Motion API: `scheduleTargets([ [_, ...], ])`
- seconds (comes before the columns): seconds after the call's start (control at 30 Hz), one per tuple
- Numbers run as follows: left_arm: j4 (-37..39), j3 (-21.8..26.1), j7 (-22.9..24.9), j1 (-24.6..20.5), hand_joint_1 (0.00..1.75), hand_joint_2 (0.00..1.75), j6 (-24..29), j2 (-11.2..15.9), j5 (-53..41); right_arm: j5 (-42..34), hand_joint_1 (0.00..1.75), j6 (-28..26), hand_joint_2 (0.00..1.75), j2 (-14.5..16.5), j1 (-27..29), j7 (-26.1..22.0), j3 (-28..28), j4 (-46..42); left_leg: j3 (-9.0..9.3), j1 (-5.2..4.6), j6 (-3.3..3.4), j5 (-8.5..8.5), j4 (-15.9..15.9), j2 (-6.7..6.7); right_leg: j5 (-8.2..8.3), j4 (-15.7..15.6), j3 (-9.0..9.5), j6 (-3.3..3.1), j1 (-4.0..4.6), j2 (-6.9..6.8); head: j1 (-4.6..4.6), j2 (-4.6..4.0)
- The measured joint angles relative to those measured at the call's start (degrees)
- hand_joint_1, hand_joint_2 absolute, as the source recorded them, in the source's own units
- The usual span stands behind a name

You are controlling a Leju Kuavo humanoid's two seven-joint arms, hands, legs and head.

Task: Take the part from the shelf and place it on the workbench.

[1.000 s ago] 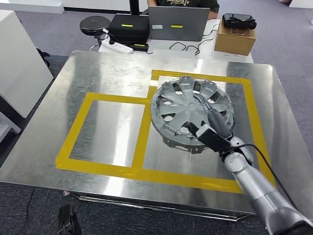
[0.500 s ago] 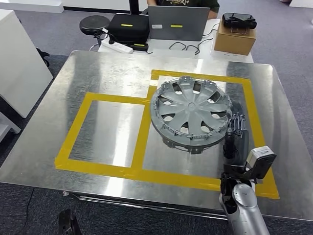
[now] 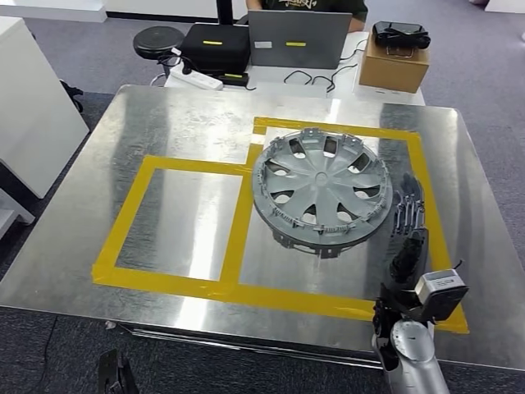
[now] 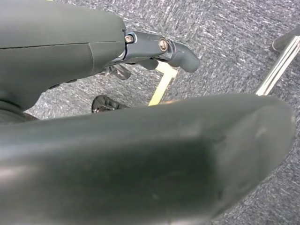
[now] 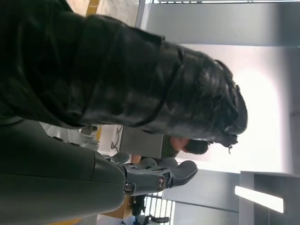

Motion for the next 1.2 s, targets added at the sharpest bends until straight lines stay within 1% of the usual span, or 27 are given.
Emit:
scheduleTargets([
  [0.1,0.0,0.0,0.0,0.0,0.0,0.0,-0.1,0.0,0.0,0.2,0.0,-0.2,0.0,0.2,0.2,-0.1,0.0,-0.6,0.29,0.02,0.5,0.19,-0.5,0.04,-0.19,0.0,0.04,0.45,-0.12,0.03,0.0,0.01],
  [0.13,0.0,0.1,0.0,-0.1,0.0,0.0,-0.2,0.0,0.0,0.2,0.0,-0.2,0.0,0.3,0.2,-0.2,0.0,-0.8,0.58,0.16,0.77,0.35,-1.0,0.1,-0.81,0.8,-0.3,0.59,-0.12,0.1,0.07,0.02],
  [0.17,0.0,0.1,0.0,-0.1,0.0,0.0,-0.2,0.0,0.0,0.2,0.0,-0.2,0.0,0.3,0.2,-0.2,0.0,-1.0,0.86,0.33,1.04,0.54,-1.3,0.16,-1.95,2.6,-1.14,0.7,-0.12,0.16,0.17,0.01],
  [0.2,0.0,0.1,0.0,-0.2,0.0,0.0,-0.2,0.0,0.0,0.2,0.0,-0.2,0.0,0.3,0.2,-0.2,0.0,-1.1,1.09,0.43,1.22,0.66,-1.6,0.22,-3.62,5.6,-2.65,0.78,-0.18,0.23,0.28,0.01],
  [0.27,0.0,0.1,0.0,-0.2,0.0,0.0,-0.2,-0.1,0.1,0.3,0.0,-0.3,0.0,0.3,0.4,-0.2,0.0,-1.2,1.13,0.44,1.35,0.69,-1.5,0.26,-6.85,13.3,-6.58,1.02,-0.3,0.26,0.42,0.0],
  [0.3,0.0,0.2,0.0,-0.2,0.0,0.0,-0.2,-0.1,0.1,0.3,0.0,-0.3,0.0,0.3,0.5,-0.2,0.0,-1.2,1.12,0.44,1.32,0.65,-1.5,0.25,-7.41,16.0,-8.05,1.16,-0.36,0.25,0.43,0.0],
  [0.33,0.0,0.2,0.1,-0.2,0.0,0.0,-0.2,-0.1,0.0,0.3,0.0,-0.4,0.0,0.3,0.6,-0.2,0.0,-1.2,1.11,0.45,1.24,0.57,-1.3,0.22,-6.79,16.6,-8.58,1.27,-0.43,0.24,0.43,-0.01],
  [0.37,0.0,0.2,0.3,-0.2,0.0,0.0,-0.2,-0.1,0.0,0.4,0.0,-0.5,0.0,0.3,0.6,-0.2,0.0,-1.2,1.12,0.5,1.1,0.43,-1.2,0.15,-5.14,15.1,-8.04,1.35,-0.53,0.23,0.43,0.0],
  [0.43,0.0,0.3,0.8,-0.3,0.0,0.0,-0.4,-0.1,-0.1,0.5,0.0,-0.6,0.0,0.3,0.4,-0.2,0.0,-1.2,1.02,0.56,0.54,-0.04,-0.6,0.0,-1.27,8.1,-4.62,1.43,-0.73,0.29,0.46,0.01],
  [0.47,0.0,0.3,1.1,-0.3,0.0,0.0,-0.5,-0.1,-0.2,0.6,0.0,-0.7,0.0,0.3,0.3,-0.2,0.0,-1.1,0.87,0.5,0.19,-0.28,-0.3,-0.07,-0.14,5.0,-2.96,1.27,-0.73,0.41,0.53,0.01],
  [0.5,0.0,0.3,1.2,-0.4,0.0,0.0,-0.6,-0.1,-0.2,0.7,0.0,-0.7,0.0,0.3,0.2,-0.2,0.0,-1.1,0.71,0.41,-0.16,-0.4,0.1,-0.11,0.27,3.1,-1.91,1.07,-0.73,0.52,0.56,0.01],
  [0.6,0.0,0.3,1.3,-0.5,0.0,0.0,-0.7,0.0,-0.4,0.9,0.0,-1.0,0.0,0.3,0.1,-0.1,0.0,-1.0,0.4,0.33,-0.96,-0.48,0.7,-0.13,0.24,2.3,-1.63,0.06,-0.72,0.66,0.58,0.02],
  [0.63,0.0,0.3,1.3,-0.5,0.0,0.0,-0.7,0.0,-0.5,1.0,0.0,-1.1,0.0,0.3,0.1,-0.1,0.0,-1.0,0.2,0.37,-1.25,-1.1,1.2,-0.04,0.35,2.2,-1.7,-0.36,-0.77,0.6,0.53,0.02],
  [0.67,0.0,0.3,1.3,-0.5,0.0,0.0,-0.7,0.1,-0.6,1.0,0.0,-1.2,0.0,0.3,0.1,-0.1,0.0,-1.0,-0.36,0.44,-1.59,-2.41,2.7,0.08,0.55,2.1,-1.82,-0.79,-0.85,0.48,0.38,0.02],
  [0.7,0.0,0.3,1.3,-0.5,0.0,0.0,-0.7,0.1,-0.6,1.1,0.0,-1.2,0.0,0.3,0.1,-0.1,0.0,-1.0,-1.37,0.53,-1.92,-4.39,5.4,0.21,0.74,2.0,-2.01,-1.2,-0.9,0.33,0.19,0.02],
  [0.77,0.0,0.3,1.3,-0.5,0.0,0.0,-0.7,0.1,-0.7,1.1,0.0,-1.2,0.0,0.3,0.1,-0.1,0.0,-0.9,-4.14,0.7,-2.37,-8.77,13.1,0.35,1.08,2.0,-2.56,-1.69,-0.76,0.06,-0.15,0.02],
  [0.8,0.0,0.3,1.3,-0.5,0.0,0.0,-0.7,0.1,-0.7,1.1,0.0,-1.2,0.0,0.3,0.1,-0.1,0.0,-0.9,-5.08,0.76,-2.46,-9.99,16.1,0.36,1.27,2.1,-2.86,-1.78,-0.69,-0.04,-0.18,0.02],
  [0.83,0.0,0.3,1.3,-0.5,0.0,0.0,-0.7,0.1,-0.7,1.1,0.0,-1.3,0.0,0.3,0.1,-0.1,0.0,-0.8,-5.09,0.78,-2.45,-10.03,17.1,0.37,1.49,2.1,-3.16,-1.79,-0.63,-0.11,-0.18,0.02],
  [0.87,0.0,0.3,1.3,-0.5,0.0,0.0,-0.7,0.1,-0.7,1.1,0.0,-1.3,0.0,0.3,0.1,0.0,0.0,-0.7,-4.04,0.78,-2.34,-9.0,15.9,0.37,1.7,2.2,-3.44,-1.76,-0.57,-0.15,-0.18,0.02],
  [0.93,0.0,0.3,1.3,-0.5,0.0,0.0,-0.7,0.1,-0.7,1.1,0.0,-1.3,0.0,0.3,0.1,0.0,0.0,-0.7,0.75,0.73,-1.79,-5.61,7.8,0.41,2.12,2.3,-3.87,-1.56,-0.46,-0.17,-0.18,0.02],
  [0.97,0.0,0.3,1.3,-0.6,0.0,0.0,-0.7,0.1,-0.7,1.1,0.0,-1.3,0.0,0.3,0.1,0.0,0.0,-0.7,3.07,0.63,-1.5,-4.5,3.7,0.46,2.36,2.3,-4.03,-1.34,-0.37,-0.17,-0.15,0.02],
  [1.0,0.0,0.3,1.3,-0.7,0.0,0.0,-0.7,0.1,-0.7,1.1,0.0,-1.3,0.0,0.3,0.1,0.0,0.0,-0.7,4.6,0.48,-1.26,-3.84,0.9,0.49,2.65,2.3,-4.12,-1.03,-0.33,-0.18,-0.14,0.02],
  [1.03,0.0,0.3,1.3,-0.7,0.0,0.0,-0.7,0.1,-0.7,1.1,0.0,-1.3,0.0,0.3,0.1,0.0,0.0,-0.7,5.2,0.31,-1.09,-3.73,-0.5,0.52,2.95,2.2,-4.21,-0.68,-0.35,-0.19,-0.17,0.02],
  [1.1,0.0,0.3,1.3,-0.8,0.0,0.0,-0.7,0.1,-0.7,1.2,0.0,-1.3,0.0,0.3,0.1,0.0,0.0,-0.7,4.77,0.15,-0.7,-3.14,-0.8,0.51,3.64,2.0,-4.31,0.14,-0.38,-0.19,-0.25,0.02],
  [1.13,0.0,0.4,1.3,-0.8,0.0,0.0,-0.7,0.1,-0.7,1.2,0.0,-1.3,0.0,0.3,0.1,0.0,0.0,-0.7,4.51,0.26,-0.38,-2.69,-1.1,0.58,3.47,2.1,-4.63,0.49,-0.41,-0.11,-0.27,0.01],
  [1.17,0.0,0.4,1.3,-0.8,0.0,0.0,-0.7,0.0,-0.7,1.2,0.0,-1.3,0.0,0.3,0.1,0.0,0.0,-0.7,4.15,0.39,0.04,-2.14,-1.3,0.66,2.45,2.8,-5.18,0.79,-0.38,0.0,-0.16,0.01],
  [1.2,0.0,0.4,1.3,-0.9,0.0,0.0,-0.7,0.0,-0.7,1.2,0.0,-1.4,0.0,0.3,0.1,0.0,0.0,-0.7,3.68,0.53,0.44,-1.5,-1.6,0.74,0.53,4.7,-6.05,1.02,-0.34,0.12,-0.04,0.01],
])
